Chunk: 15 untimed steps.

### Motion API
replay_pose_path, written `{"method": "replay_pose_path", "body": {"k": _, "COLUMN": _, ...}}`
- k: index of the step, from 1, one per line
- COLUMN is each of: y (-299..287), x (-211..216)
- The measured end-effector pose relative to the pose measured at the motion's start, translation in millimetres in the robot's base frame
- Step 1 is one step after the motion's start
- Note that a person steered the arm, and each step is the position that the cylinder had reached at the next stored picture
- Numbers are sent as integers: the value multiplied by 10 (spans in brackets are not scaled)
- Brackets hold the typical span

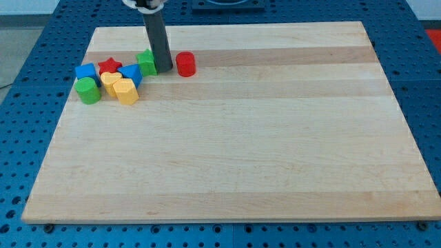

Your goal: Nudge green star left a bit

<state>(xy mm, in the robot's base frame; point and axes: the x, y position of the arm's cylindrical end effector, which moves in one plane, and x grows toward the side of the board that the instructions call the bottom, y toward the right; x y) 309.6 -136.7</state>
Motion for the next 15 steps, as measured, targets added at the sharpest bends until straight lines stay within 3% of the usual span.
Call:
{"method": "replay_pose_path", "body": {"k": 2, "y": -487, "x": -329}}
{"method": "replay_pose_path", "body": {"k": 5, "y": -1399, "x": -340}}
{"method": "replay_pose_path", "body": {"k": 7, "y": -1440, "x": -42}}
{"method": "replay_pose_path", "body": {"k": 8, "y": -1424, "x": -299}}
{"method": "replay_pose_path", "body": {"k": 10, "y": -600, "x": -461}}
{"method": "replay_pose_path", "body": {"k": 14, "y": -1215, "x": -377}}
{"method": "replay_pose_path", "body": {"k": 15, "y": -880, "x": -546}}
